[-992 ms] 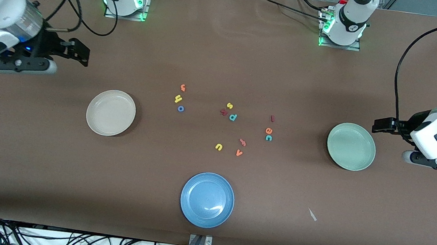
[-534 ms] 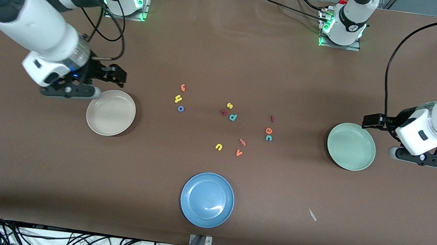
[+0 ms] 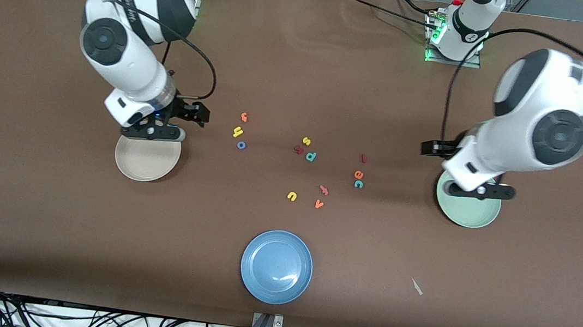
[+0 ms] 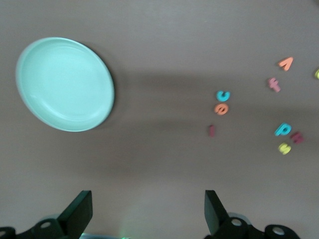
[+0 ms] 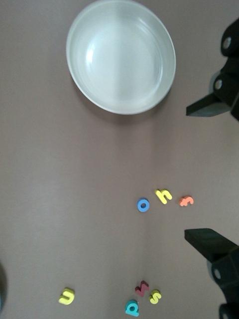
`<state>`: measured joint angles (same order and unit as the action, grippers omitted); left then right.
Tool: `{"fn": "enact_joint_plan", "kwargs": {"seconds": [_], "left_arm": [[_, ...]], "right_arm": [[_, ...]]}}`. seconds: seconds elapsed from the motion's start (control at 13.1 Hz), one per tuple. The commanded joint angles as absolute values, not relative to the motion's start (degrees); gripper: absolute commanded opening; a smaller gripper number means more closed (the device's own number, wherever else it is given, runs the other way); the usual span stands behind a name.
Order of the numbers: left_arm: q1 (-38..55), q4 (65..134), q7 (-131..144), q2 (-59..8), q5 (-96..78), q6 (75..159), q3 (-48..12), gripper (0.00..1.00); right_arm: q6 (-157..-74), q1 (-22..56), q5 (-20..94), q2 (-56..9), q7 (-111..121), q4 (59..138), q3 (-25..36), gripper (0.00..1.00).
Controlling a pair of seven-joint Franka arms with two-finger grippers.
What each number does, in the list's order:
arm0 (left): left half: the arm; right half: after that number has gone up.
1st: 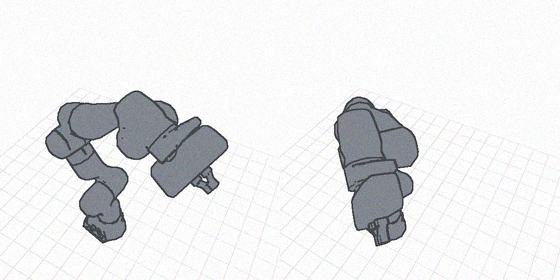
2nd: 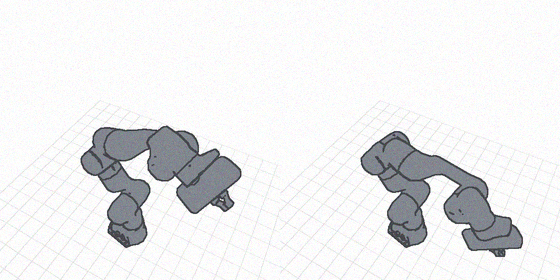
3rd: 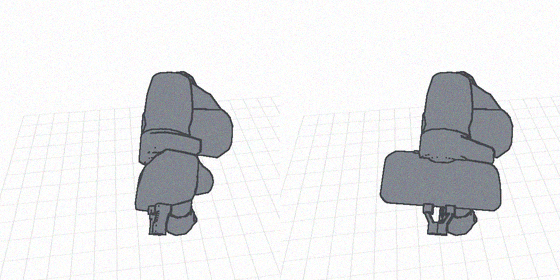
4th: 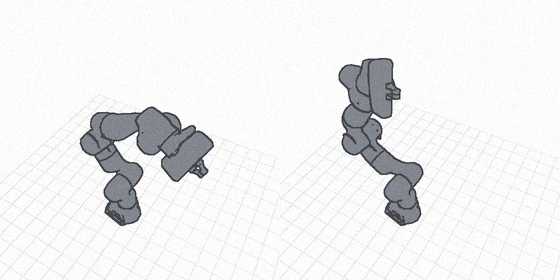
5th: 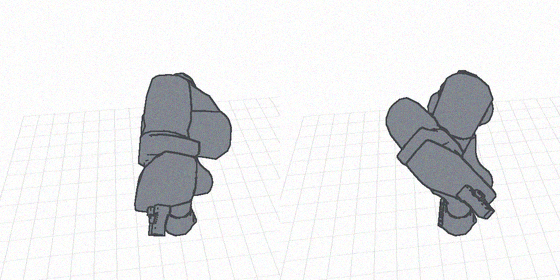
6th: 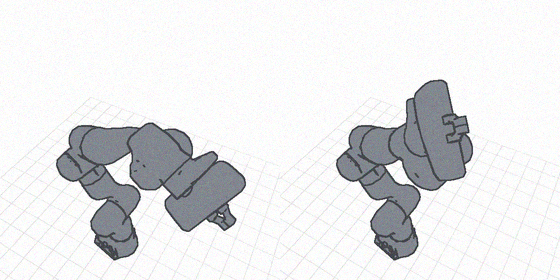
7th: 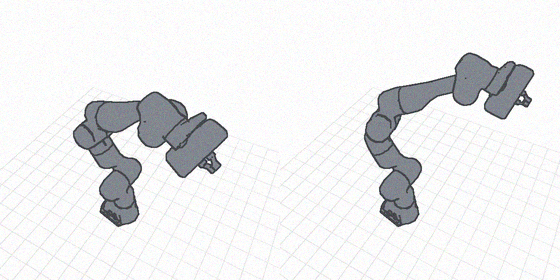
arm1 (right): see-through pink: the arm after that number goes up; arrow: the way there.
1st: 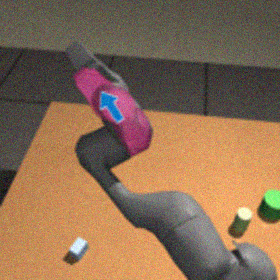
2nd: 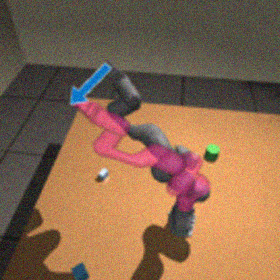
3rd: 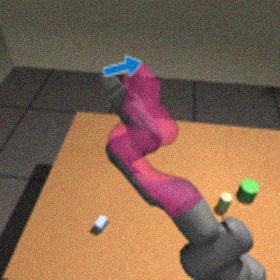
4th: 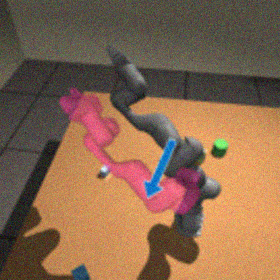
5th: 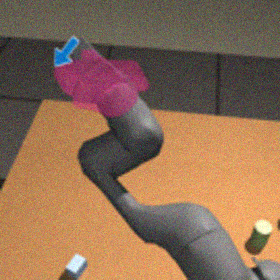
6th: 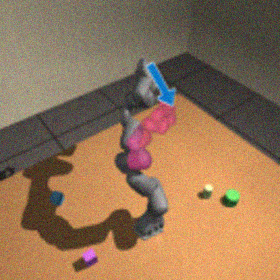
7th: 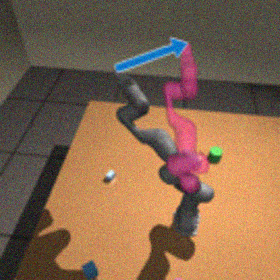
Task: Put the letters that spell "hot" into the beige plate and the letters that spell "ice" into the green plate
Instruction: 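Reach both grippers down to the orange and pink foam letters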
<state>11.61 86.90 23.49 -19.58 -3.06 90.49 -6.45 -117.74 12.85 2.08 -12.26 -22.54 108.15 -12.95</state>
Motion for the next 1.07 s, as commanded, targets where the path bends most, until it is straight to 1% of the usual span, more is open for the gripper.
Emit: {"fn": "enact_joint_plan", "kwargs": {"seconds": [0.0, 0.15, 0.31, 0.46, 0.53, 0.61, 0.76, 0.84, 0.92, 0.99], "left_arm": [[11.6, 98.9, 31.2, -15.7, -4.6, 101.6, -9.7, 0.97], [11.6, 106.9, 34.2, -14.5, -4.6, 111.1, -12.0, 0.96], [11.5, 115.3, 36.6, -13.2, -4.6, 121.8, -14.1, 0.96], [11.8, 121.5, 38.8, -13.0, -4.6, 130.7, -15.2, 0.96], [11.8, 123.7, 40.1, -13.4, -4.6, 134.2, -16.3, 0.91], [11.9, 125.5, 40.8, -14.0, -4.6, 137.9, -16.5, 0.89], [12.9, 126.3, 42.3, -17.7, -4.2, 143.9, -16.4, 0.88], [13.0, 126.2, 43.0, -19.3, -3.9, 145.8, -16.5, 0.88], [13.4, 126.2, 43.2, -20.4, -3.8, 147.0, -16.4, 0.86], [13.5, 126.2, 43.2, -21.3, -3.7, 147.5, -16.4, 0.78]], "right_arm": [[-125.8, 12.4, 2.0, -11.6, -25.7, 114.6, -16.3, 0.99], [-131.5, 12.4, 2.0, -12.4, -25.8, 117.7, -17.6, 0.99], [-134.8, 12.6, 1.8, -14.3, -25.8, 119.0, -18.8, 0.99], [-137.1, 12.8, 1.5, -15.6, -25.8, 120.6, -19.4, 0.99], [-138.6, 13.0, 1.3, -16.3, -25.8, 121.6, -19.9, 0.99], [-141.1, 13.3, 1.1, -16.6, -26.0, 123.4, -20.0, 0.99], [-147.4, 14.6, -0.1, -17.4, -30.6, 126.8, -20.0, 0.99], [-148.0, 15.0, -2.2, -18.1, -31.8, 127.2, -20.0, 0.99], [-148.0, 15.0, -3.7, -18.7, -32.5, 127.3, -20.0, 0.99], [-148.0, 15.2, -4.6, -19.5, -32.9, 127.3, -20.0, 0.99]]}}
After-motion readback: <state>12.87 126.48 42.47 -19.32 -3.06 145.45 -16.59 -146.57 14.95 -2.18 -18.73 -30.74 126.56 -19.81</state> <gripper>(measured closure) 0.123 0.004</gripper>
